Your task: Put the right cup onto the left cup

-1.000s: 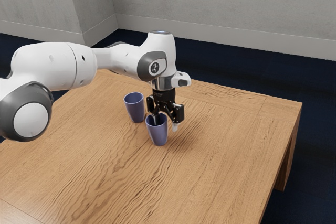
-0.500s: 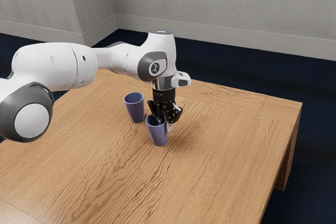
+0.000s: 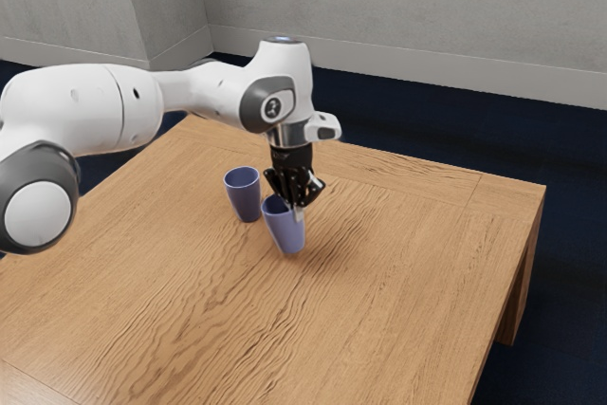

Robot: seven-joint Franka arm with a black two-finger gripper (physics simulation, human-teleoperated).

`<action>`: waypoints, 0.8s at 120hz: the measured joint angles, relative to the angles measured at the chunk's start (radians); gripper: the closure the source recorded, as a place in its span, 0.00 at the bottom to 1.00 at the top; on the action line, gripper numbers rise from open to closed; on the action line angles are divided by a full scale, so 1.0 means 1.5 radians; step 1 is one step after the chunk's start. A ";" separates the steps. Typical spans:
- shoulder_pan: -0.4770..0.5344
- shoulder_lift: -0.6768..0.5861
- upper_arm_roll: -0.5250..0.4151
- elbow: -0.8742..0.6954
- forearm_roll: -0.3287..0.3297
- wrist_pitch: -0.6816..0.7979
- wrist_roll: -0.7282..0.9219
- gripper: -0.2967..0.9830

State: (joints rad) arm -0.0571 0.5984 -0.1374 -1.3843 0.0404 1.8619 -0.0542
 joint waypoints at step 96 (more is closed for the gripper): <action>0.037 -0.159 -0.001 -0.049 0.007 -0.033 -0.001 0.85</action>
State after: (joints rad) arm -0.0022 0.3602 -0.1391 -1.4577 0.0505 1.8130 -0.0562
